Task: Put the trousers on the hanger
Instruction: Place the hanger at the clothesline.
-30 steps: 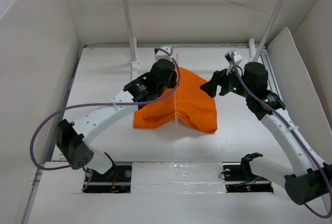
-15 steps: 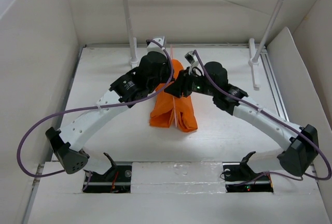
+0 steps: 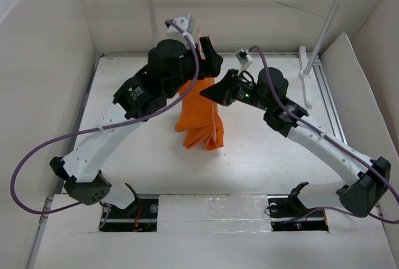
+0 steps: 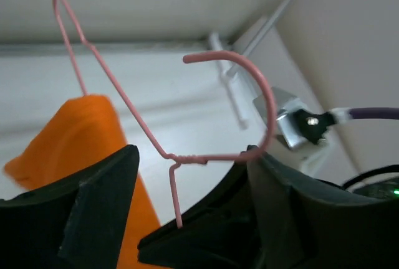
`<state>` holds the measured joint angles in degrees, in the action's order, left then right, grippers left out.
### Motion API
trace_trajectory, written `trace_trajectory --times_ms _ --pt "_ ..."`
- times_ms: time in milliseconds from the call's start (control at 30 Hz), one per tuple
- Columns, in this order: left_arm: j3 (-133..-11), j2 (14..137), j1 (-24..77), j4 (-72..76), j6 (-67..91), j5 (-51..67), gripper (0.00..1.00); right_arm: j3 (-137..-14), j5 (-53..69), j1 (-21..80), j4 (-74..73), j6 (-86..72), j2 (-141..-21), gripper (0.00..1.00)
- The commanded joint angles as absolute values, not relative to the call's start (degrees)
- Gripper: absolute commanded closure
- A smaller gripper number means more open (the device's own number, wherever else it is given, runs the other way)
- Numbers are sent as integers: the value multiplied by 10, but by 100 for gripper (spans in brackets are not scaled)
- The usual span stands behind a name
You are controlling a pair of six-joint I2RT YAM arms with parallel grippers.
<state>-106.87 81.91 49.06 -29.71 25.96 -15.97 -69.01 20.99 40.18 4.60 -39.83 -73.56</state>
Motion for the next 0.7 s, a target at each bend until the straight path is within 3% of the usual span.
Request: trace_trajectory --times_ms 0,67,100,133,400,667 --pt "-1164 803 471 -218 248 -142 33 -802 232 355 72 -372 -717 100" --pt "-1214 814 461 -236 248 -125 21 -843 277 302 54 -372 -729 100" --pt "-1223 813 461 -238 244 -127 21 -855 277 282 54 -374 -731 100" --pt "-1223 811 461 -237 239 -137 12 -870 292 263 45 -374 -736 100" --pt "-1044 726 456 -214 264 -149 8 -975 361 79 7 -394 -822 100" --pt "-912 675 456 -213 290 -149 8 -1059 371 -3 -11 -407 -897 100"
